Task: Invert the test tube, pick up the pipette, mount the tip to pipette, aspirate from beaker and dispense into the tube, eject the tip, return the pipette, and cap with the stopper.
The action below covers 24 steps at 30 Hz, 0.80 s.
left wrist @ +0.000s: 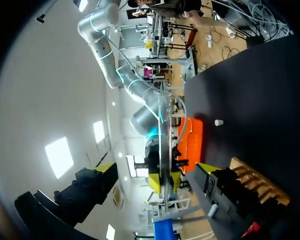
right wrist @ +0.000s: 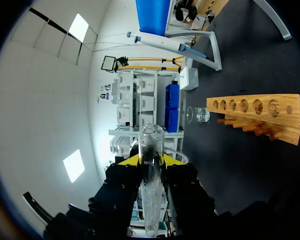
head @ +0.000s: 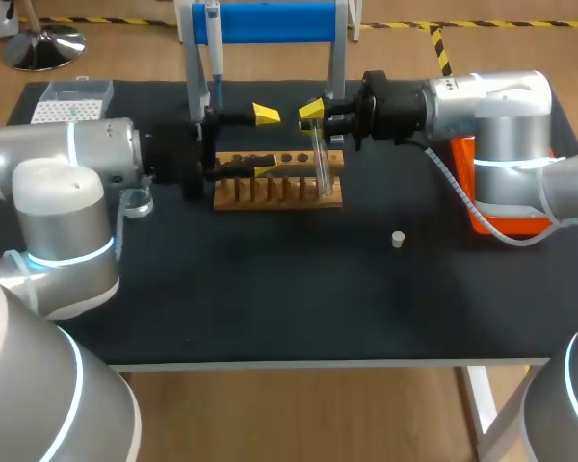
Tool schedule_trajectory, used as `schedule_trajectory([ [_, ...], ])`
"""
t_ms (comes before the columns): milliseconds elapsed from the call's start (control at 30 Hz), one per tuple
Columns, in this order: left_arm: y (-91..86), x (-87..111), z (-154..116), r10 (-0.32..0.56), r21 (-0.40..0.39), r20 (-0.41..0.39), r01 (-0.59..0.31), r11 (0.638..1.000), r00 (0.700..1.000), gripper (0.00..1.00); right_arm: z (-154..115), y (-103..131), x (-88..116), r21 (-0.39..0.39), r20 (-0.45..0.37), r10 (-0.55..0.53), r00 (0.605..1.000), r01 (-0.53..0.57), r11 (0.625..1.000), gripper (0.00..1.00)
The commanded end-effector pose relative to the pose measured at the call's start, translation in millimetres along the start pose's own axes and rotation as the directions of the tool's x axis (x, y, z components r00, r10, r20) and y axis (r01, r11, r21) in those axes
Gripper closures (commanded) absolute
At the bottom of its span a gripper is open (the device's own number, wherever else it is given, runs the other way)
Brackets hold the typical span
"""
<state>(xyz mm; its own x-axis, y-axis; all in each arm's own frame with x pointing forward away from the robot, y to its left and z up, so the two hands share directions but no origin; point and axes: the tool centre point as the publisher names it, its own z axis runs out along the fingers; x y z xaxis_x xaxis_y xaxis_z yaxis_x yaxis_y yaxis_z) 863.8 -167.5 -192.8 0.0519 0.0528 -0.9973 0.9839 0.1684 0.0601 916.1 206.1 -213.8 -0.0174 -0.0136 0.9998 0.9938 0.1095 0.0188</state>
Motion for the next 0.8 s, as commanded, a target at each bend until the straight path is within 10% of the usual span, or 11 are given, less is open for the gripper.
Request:
schedule_trajectory([
  [33, -5.1, 2.9, 19, 0.002, -0.001, 0.003, -0.002, 1.000, 1.000, 0.00, -1, 0, 0, 0.004, 0.002, 0.000, 1.000, 0.000, 1.000, 1.00],
  [800, -54.1, 8.6, 62, -0.021, 0.052, 0.023, 0.020, 0.998, 1.000, 0.00, -1, 0, 0, 0.004, 0.002, 0.000, 1.000, 0.000, 1.000, 1.00],
])
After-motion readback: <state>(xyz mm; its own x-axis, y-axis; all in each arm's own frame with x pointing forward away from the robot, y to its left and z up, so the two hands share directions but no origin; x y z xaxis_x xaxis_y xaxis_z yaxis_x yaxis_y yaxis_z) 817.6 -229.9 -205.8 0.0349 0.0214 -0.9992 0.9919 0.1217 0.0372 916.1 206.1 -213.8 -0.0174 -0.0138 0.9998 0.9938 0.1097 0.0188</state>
